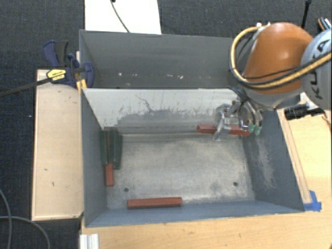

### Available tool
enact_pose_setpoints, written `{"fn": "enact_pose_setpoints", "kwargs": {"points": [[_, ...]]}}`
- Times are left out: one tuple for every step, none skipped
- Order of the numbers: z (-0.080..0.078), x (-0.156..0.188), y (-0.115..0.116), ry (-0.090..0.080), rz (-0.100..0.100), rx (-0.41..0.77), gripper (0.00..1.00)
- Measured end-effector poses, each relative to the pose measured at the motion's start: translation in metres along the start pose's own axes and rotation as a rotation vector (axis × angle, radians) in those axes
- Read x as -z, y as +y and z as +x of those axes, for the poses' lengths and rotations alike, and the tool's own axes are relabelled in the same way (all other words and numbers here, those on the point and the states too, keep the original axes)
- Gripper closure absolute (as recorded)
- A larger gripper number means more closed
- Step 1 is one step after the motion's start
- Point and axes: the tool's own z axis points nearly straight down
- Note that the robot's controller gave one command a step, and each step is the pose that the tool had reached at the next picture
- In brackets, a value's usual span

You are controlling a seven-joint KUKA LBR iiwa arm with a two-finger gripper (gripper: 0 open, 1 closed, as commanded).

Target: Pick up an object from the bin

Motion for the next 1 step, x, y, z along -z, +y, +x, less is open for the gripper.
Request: {"fn": "enact_pose_setpoints", "kwargs": {"points": [[0.0479, -0.0077, 0.0147, 0.011, -0.001, 0.324, 1.0]]}}
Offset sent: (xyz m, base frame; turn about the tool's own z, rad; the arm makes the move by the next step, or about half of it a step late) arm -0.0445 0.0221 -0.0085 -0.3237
